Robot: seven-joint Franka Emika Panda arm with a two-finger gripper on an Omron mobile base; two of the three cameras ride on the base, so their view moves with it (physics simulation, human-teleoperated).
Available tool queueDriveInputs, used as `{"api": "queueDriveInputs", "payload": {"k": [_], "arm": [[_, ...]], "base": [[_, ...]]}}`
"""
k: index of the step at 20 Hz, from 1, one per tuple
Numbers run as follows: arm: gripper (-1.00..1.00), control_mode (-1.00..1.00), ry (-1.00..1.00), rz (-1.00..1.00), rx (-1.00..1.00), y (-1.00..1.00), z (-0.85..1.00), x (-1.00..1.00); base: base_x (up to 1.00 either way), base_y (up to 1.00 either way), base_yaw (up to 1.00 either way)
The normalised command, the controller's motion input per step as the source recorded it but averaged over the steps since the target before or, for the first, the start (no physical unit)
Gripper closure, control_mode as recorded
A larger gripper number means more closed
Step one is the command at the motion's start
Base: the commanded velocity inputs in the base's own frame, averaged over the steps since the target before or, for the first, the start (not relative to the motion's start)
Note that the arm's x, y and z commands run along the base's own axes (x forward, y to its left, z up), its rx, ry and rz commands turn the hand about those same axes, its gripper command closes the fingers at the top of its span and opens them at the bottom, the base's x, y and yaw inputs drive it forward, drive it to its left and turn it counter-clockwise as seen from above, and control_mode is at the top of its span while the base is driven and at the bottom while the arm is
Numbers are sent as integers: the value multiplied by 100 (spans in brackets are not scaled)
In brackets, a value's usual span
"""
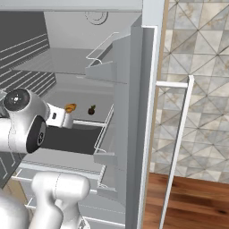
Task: Move the croissant and beet from the top shelf to the second highest shelf to make space. Then, place the pitcher from the counter on the cleared top shelf.
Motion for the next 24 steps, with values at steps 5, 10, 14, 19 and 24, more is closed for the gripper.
{"api": "queueDriveInputs", "payload": {"k": [5, 10, 14, 19, 24], "arm": [[-100, 100, 0, 0, 0, 0, 0, 0], [-100, 100, 0, 0, 0, 0, 0, 0], [-100, 100, 0, 0, 0, 0, 0, 0], [-100, 100, 0, 0, 0, 0, 0, 0], [-100, 100, 0, 0, 0, 0, 0, 0]], "base": [[-20, 0, 0], [-99, 2, 14], [-100, 11, 23], [-63, 76, 42], [-8, 95, 57]]}}
